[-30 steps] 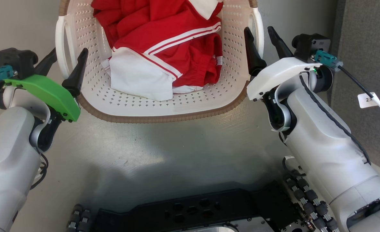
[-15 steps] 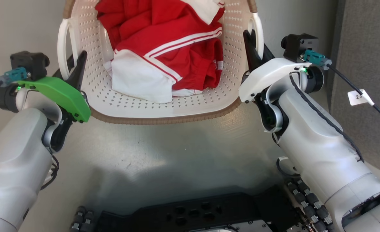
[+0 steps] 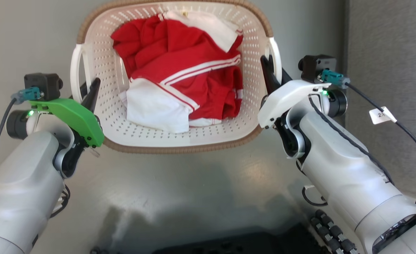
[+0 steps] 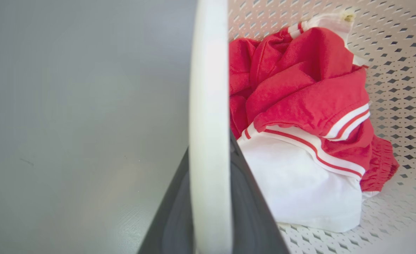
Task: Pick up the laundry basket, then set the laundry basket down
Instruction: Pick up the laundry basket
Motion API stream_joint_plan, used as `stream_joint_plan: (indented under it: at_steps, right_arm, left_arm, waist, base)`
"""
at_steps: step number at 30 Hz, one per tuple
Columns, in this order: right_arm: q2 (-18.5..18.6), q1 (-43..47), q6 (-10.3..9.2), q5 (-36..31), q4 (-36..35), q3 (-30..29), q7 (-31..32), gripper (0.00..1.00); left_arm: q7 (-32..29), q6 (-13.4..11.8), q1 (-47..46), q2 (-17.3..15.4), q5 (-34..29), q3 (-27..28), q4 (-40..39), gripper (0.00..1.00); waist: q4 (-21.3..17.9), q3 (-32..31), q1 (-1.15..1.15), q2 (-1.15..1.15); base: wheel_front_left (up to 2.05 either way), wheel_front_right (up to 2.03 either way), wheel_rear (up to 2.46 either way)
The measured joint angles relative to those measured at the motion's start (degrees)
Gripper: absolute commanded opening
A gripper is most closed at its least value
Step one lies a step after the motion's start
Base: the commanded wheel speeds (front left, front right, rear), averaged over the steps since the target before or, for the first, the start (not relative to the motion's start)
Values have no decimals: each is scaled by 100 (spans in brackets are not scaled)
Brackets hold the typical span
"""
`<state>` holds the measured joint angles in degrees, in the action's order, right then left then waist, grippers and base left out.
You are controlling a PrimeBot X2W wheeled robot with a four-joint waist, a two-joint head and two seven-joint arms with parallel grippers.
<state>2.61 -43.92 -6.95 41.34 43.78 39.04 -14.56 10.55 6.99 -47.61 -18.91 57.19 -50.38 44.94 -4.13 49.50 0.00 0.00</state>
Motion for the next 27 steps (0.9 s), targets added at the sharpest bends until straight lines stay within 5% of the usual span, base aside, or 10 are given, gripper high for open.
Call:
stream_joint_plan:
  at_steps: [27]
  right_arm:
    - [-4, 117, 468, 1173, 1092, 1060, 771, 0]
  left_arm:
    - [-813, 8, 572, 436, 924, -364, 811, 0]
  waist:
    - [-156, -2189, 0, 0]
  base:
    - [0, 0, 0]
